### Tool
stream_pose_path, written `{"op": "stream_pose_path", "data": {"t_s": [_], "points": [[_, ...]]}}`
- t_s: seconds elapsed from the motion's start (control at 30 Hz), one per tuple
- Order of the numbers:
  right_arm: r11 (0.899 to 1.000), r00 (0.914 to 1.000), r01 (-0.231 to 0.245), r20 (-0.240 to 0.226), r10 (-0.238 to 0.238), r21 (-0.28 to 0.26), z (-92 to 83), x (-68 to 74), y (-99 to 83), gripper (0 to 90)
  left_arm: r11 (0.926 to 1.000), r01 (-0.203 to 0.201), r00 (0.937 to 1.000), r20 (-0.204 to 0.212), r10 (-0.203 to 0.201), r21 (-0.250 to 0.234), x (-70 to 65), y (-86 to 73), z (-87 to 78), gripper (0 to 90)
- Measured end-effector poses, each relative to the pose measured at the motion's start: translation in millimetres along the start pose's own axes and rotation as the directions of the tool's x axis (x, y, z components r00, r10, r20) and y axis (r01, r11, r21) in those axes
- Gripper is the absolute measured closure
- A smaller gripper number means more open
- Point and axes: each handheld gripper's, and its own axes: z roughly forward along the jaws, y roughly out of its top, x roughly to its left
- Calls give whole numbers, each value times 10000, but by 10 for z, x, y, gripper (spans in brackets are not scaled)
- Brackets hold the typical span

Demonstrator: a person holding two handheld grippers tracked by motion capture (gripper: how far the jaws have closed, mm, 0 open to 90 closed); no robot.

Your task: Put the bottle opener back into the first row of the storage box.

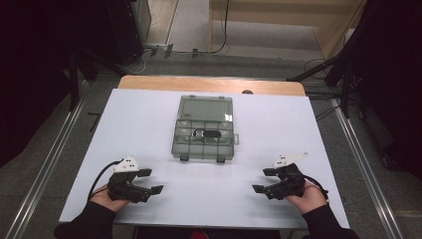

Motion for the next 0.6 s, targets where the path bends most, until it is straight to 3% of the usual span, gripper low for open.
{"op": "stream_pose_path", "data": {"t_s": [0.6], "points": [[9995, 9997, -191, 163, 195, -250, -92, -91, -165, 241, 10000, -42, 10000, -15, 42, 10, -3, -7, -13, 215]]}}
